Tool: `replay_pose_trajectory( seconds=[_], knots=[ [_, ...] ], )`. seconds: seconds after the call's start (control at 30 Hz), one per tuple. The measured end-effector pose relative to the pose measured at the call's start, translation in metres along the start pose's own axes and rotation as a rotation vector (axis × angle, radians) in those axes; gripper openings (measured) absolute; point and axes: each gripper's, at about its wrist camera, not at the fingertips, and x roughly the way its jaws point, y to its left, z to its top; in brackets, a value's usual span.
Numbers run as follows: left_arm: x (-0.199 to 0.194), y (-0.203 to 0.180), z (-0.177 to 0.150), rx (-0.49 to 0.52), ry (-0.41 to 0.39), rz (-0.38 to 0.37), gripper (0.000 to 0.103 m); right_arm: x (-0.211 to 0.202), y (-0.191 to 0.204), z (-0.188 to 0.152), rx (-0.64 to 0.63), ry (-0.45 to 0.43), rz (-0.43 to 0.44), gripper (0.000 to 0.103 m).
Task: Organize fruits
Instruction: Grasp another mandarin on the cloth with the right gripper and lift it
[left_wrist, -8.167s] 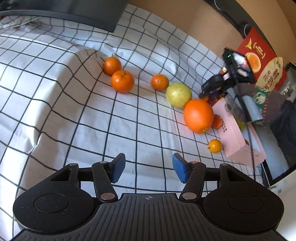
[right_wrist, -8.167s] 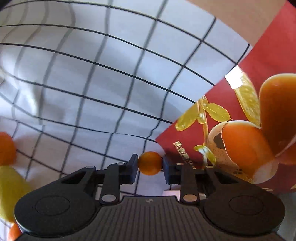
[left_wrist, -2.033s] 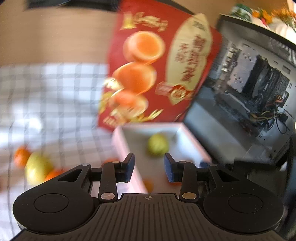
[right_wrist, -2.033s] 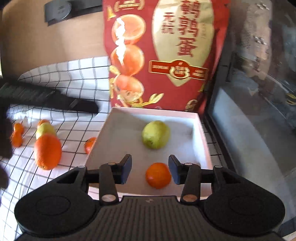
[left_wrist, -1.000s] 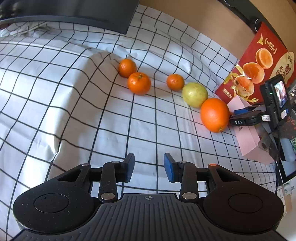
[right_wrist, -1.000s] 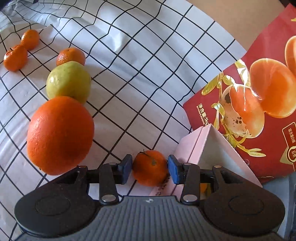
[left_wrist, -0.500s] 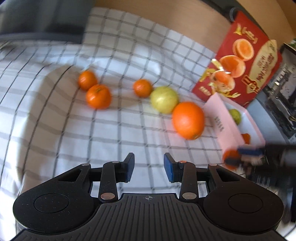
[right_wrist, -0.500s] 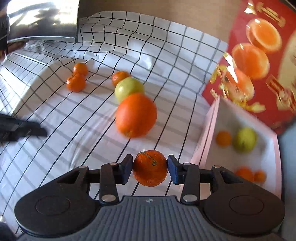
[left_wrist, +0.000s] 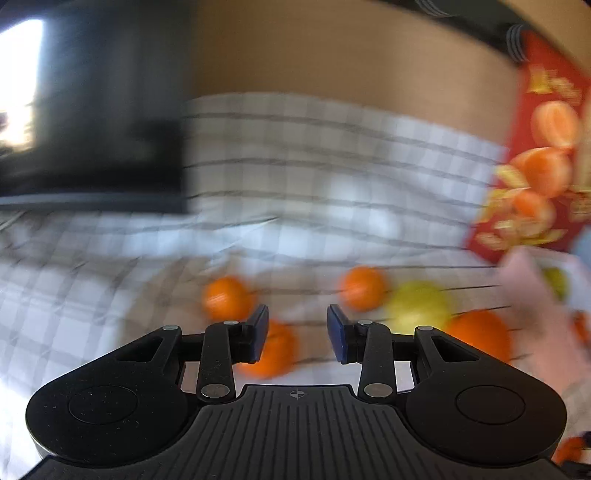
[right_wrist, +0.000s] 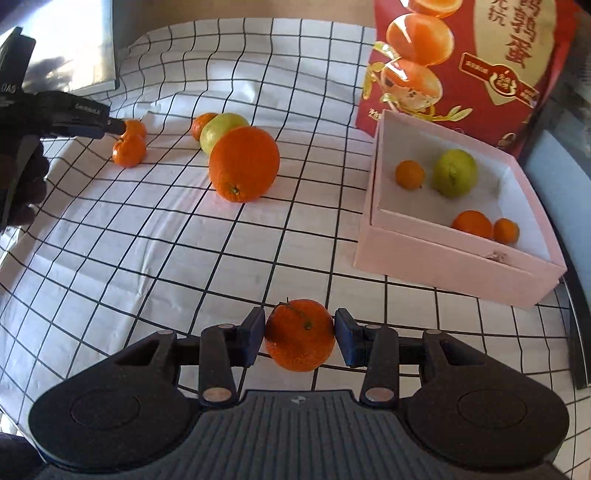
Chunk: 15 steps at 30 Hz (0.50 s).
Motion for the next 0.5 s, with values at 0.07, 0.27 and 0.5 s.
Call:
replay_pose_trajectory(
  seconds=[0.07, 0.27, 0.5],
  knots=[
    [0.006, -0.014, 0.010, -0.007, 0.015, -0.110, 0.039, -0.001, -0.002, -0.001, 0.012, 0.001, -0.001, 0.041],
    [0.048, -0.067, 0.035, 0.034, 0.046, -0.091, 0.039, 0.003, 0.002, -0.005, -0.019, 0.000, -0.019, 0.041],
    [0.073, -0.090, 0.030, 0.155, 0.095, -0.134, 0.039, 0.004, 0.003, -0.005, -0.020, -0.020, -0.029, 0.041]
  ],
)
